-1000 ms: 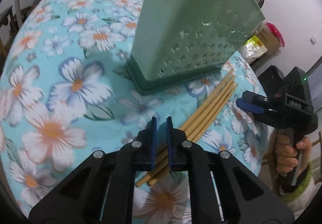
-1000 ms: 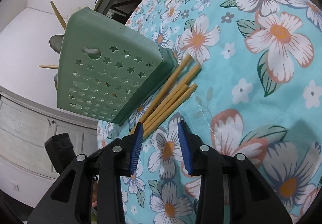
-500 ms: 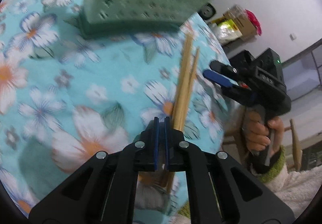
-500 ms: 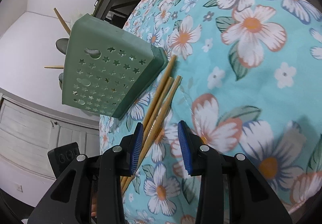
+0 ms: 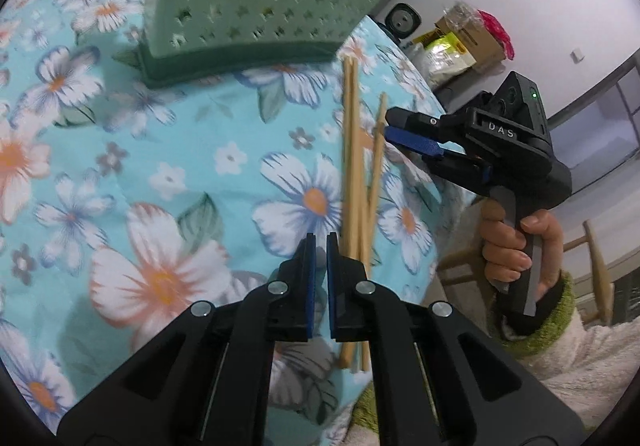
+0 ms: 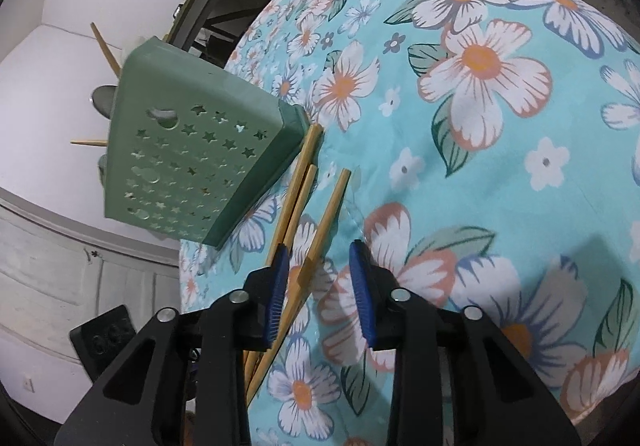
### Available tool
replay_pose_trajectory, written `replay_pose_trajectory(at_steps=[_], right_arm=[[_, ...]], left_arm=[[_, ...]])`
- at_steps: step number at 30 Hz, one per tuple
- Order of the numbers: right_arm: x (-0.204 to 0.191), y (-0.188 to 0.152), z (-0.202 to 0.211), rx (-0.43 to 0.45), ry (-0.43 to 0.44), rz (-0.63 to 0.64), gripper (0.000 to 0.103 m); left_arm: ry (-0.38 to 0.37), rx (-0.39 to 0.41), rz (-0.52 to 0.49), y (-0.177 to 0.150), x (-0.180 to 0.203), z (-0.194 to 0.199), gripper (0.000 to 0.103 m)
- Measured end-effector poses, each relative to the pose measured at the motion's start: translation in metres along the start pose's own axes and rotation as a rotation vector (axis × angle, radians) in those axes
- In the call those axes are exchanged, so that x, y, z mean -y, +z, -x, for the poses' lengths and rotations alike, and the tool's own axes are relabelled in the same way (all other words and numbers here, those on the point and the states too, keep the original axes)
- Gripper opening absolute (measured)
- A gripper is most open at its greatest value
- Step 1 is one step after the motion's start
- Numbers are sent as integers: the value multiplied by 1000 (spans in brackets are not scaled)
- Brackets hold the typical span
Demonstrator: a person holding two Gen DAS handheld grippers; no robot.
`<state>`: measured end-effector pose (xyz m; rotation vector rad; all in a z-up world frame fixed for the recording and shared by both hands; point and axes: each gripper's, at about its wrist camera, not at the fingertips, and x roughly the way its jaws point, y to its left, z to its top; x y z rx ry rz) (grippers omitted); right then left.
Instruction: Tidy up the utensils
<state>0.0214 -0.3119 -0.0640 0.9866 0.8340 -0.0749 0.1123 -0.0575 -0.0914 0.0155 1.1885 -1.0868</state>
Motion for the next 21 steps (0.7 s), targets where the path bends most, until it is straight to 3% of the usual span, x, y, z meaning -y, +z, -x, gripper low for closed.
replay_pose_trajectory(at_steps=[7, 21], right_arm=[[-6, 0, -5, 15, -69, 45, 14], [-1, 10, 32, 39, -234, 202, 12]], left_arm=[[69, 50, -46, 6, -1, 12, 4], [66, 18, -137, 5, 17, -1, 12]])
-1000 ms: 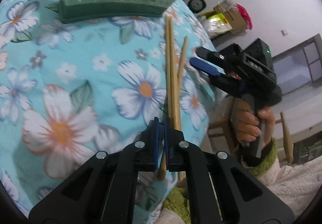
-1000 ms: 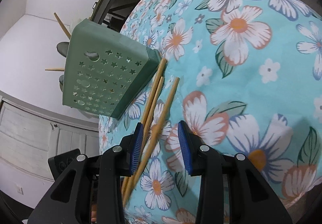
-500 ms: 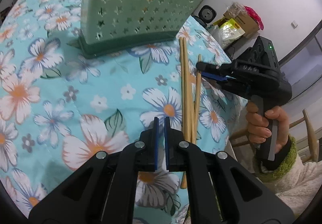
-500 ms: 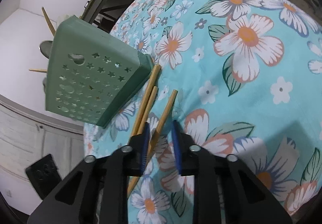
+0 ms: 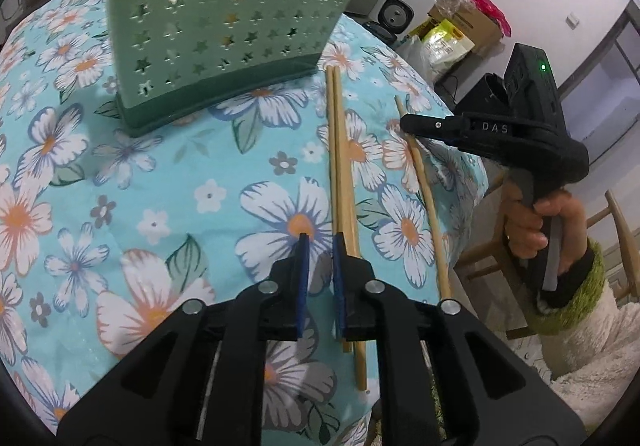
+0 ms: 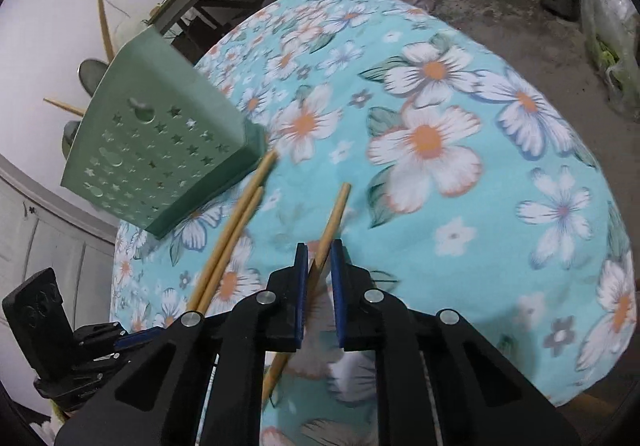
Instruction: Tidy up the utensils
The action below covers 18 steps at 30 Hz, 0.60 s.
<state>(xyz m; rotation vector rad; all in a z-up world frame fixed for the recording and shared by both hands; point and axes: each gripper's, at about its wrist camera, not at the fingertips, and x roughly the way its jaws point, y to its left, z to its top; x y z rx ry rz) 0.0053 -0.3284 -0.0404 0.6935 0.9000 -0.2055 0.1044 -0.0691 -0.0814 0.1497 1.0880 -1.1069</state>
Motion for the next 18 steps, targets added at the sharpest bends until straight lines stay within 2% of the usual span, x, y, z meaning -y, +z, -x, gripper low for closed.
replay_pose_trajectory(at_steps=[9, 18], right_arm=[[3, -4, -6, -4, 45, -41, 11], [1, -6, -11, -5, 67, -60, 10]], left_arm=[[30, -33, -55, 6, 12, -13, 13], [37, -42, -50, 14, 13, -24, 13]])
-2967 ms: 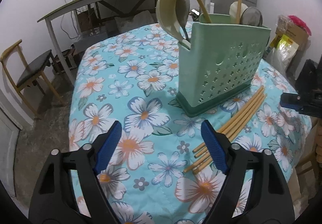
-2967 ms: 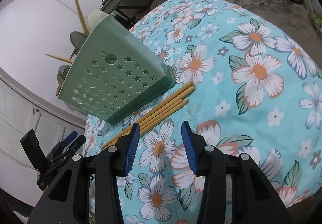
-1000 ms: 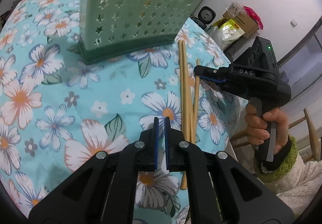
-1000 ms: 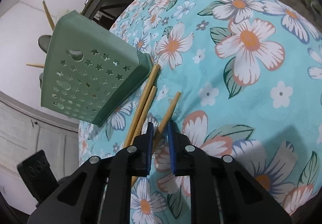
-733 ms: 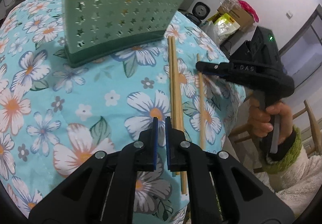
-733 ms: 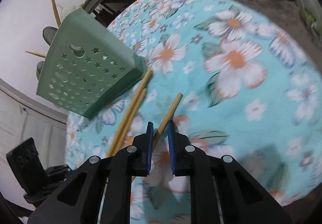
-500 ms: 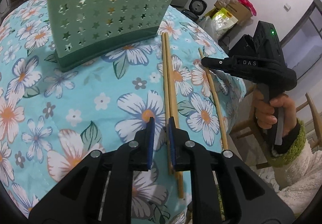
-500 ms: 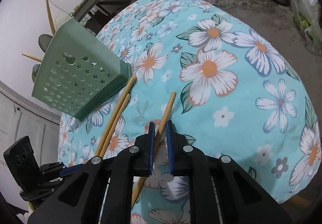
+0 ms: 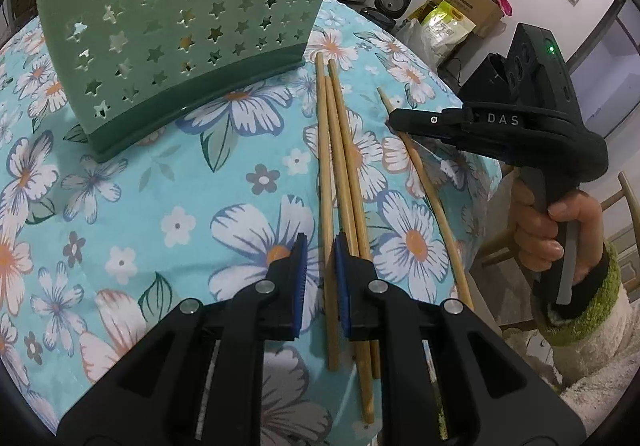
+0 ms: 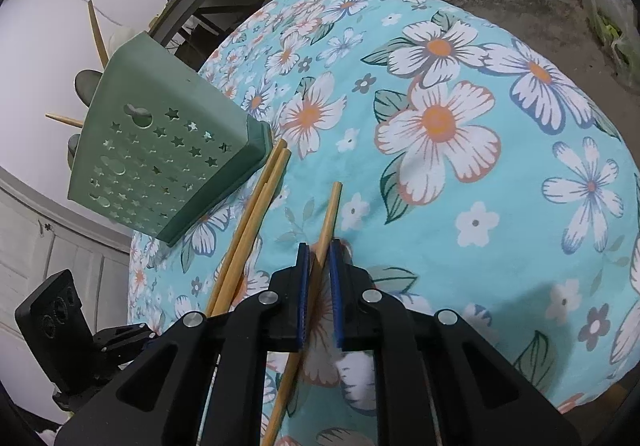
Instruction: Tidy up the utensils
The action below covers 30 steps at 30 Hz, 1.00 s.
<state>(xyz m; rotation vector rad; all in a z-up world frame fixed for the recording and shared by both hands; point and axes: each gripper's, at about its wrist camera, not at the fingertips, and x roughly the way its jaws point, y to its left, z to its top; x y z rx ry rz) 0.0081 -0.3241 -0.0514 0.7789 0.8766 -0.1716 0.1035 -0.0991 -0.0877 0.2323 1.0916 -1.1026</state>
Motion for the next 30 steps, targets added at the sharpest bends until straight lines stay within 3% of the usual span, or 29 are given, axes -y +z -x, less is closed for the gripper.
replay_pose_trajectory(at_steps=[4, 13, 21, 25, 28, 30], right_arm=[[0, 0, -1, 1, 11, -9, 10], [6, 3, -5, 2, 49, -52, 8], [10, 4, -3, 3, 55, -58, 8], [10, 4, -3, 3, 55, -60, 8], [10, 4, -4, 3, 55, -62, 8], [10, 4, -3, 2, 55, -62, 8]], left_arm=[[-4, 10, 22, 2, -5, 1, 5], [21, 39, 59, -8, -11, 17, 5], [109, -8, 92, -42, -26, 43, 6], [142, -8, 77, -47, -30, 55, 7], [139, 34, 65, -41, -30, 63, 20], [137, 49, 54, -32, -29, 63, 20]])
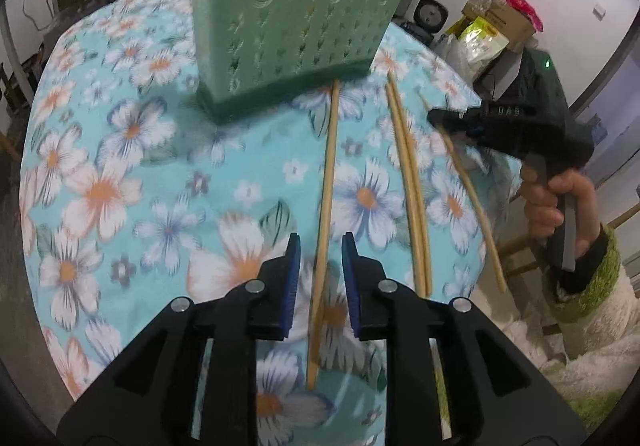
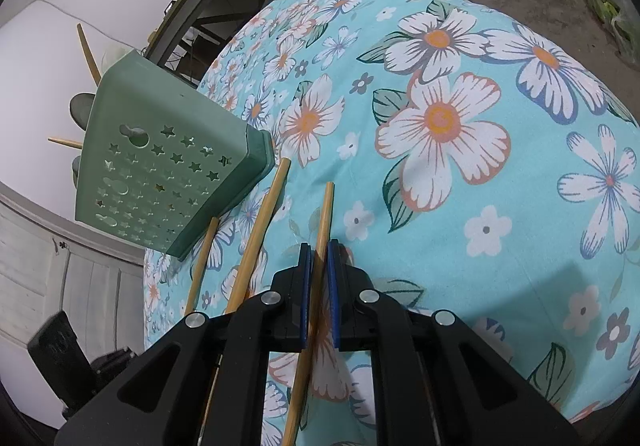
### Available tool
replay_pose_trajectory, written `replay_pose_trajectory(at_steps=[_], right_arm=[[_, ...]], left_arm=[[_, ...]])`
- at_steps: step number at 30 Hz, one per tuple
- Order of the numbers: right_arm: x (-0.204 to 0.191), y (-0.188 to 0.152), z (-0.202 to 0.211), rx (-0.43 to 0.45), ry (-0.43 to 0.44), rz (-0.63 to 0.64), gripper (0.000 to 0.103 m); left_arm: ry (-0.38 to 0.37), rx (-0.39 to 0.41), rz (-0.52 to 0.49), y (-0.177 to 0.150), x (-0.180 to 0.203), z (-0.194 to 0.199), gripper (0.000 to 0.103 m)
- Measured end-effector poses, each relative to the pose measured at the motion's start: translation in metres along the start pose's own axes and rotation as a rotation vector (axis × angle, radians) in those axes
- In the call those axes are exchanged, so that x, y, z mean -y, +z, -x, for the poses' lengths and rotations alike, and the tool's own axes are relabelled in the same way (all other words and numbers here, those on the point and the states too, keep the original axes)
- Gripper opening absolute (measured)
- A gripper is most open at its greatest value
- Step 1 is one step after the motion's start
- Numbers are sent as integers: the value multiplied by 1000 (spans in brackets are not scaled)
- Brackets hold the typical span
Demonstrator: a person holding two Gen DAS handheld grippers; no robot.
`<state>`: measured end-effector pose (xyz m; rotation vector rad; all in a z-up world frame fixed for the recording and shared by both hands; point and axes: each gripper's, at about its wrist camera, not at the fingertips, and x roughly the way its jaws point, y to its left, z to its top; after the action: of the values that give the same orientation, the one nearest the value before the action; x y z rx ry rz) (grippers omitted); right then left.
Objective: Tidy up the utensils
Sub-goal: 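Close the left tool on a chopstick and lift it while the right tool holds its chopstick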
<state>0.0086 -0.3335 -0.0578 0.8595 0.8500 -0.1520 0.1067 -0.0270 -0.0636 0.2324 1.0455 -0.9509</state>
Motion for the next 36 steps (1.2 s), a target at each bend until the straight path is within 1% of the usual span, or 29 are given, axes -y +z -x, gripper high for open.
replay_pose_trajectory(at_steps=[7, 10, 13, 17, 24, 32, 34, 36], right_arm=[[0, 0, 0, -1, 0, 2, 8], [0, 0, 0, -1, 1, 3, 8], [0, -1, 0, -1, 4, 3, 8], [1, -1, 0, -1, 8, 3, 8], [-2, 0, -2, -4, -5, 17, 8], [-15, 4, -8, -3, -53, 55, 9], [-19, 4, -10, 0, -71, 74, 9], [-20, 5, -12, 2, -81, 87, 9]], left_arm=[[28, 13, -95, 42, 17, -26, 20], [69, -2, -145, 57, 24, -42, 20], [125, -11, -221, 68, 33, -58, 20], [178, -24, -255, 75, 37, -72, 20], [209, -5, -256, 85, 43, -81, 20], [249, 12, -261, 91, 50, -87, 19], [262, 17, -268, 92, 53, -88, 18], [270, 23, -274, 93, 59, -90, 15]])
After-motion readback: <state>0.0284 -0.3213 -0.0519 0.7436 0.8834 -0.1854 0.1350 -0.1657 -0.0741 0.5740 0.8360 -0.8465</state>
